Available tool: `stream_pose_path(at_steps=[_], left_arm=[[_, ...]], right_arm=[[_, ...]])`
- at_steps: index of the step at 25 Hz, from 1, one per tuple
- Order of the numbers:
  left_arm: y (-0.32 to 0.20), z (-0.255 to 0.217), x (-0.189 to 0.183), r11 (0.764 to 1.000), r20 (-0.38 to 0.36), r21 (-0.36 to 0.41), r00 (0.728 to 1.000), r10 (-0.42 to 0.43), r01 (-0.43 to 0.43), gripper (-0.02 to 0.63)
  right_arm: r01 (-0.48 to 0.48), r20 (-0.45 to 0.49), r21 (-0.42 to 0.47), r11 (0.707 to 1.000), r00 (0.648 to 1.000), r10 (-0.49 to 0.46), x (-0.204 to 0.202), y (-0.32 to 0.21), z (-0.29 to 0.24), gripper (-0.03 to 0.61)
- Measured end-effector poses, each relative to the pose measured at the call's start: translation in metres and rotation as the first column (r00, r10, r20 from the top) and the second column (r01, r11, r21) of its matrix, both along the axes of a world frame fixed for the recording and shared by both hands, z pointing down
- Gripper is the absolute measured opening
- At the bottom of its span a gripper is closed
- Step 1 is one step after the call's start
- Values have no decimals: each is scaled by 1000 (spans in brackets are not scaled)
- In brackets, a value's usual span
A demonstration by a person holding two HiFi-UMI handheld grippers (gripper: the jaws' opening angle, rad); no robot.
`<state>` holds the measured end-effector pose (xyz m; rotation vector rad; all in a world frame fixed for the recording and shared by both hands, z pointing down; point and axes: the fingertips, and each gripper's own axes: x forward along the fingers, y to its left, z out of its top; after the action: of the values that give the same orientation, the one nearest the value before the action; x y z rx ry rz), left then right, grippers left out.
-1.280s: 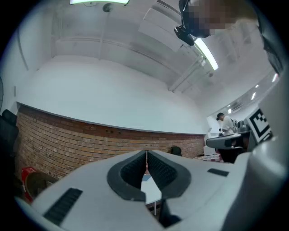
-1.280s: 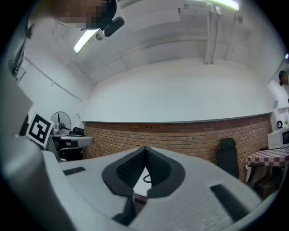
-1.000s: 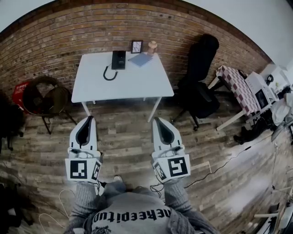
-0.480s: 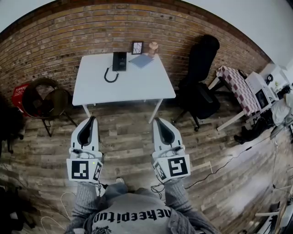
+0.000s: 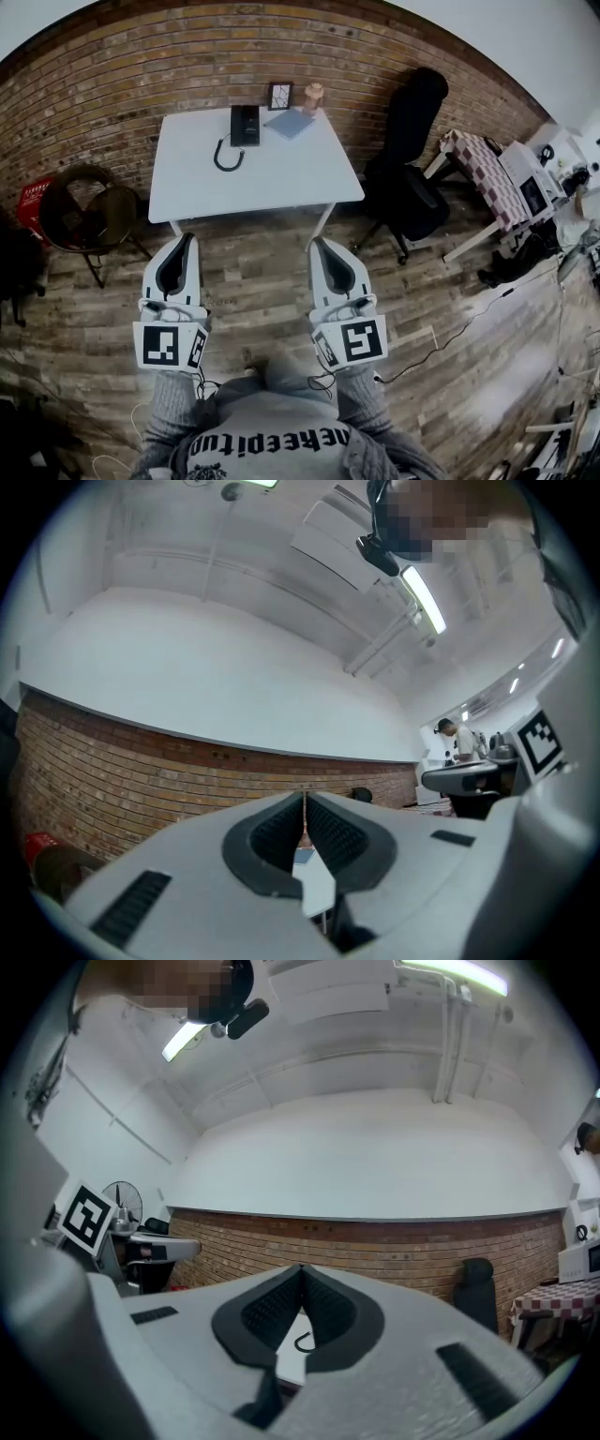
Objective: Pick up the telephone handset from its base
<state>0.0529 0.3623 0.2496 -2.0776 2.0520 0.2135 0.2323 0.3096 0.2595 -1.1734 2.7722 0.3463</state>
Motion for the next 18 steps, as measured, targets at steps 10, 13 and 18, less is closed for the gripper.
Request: stream_pose_path(at_steps=[10, 13, 18], left_arm=[[-48, 6, -35, 1000, 6, 6, 1000, -25, 25, 12], [-74, 6, -44, 999, 16, 10, 999, -31, 31, 12], [-126, 1, -66, 998, 26, 13, 998, -55, 55, 12]], right_arm=[[15, 1, 5, 1000, 1000, -15, -35, -56, 6, 5], [29, 4, 8, 1000, 1000, -29, -46, -86, 7, 5], [48, 21, 22, 999, 999, -49, -69, -143, -1, 5]])
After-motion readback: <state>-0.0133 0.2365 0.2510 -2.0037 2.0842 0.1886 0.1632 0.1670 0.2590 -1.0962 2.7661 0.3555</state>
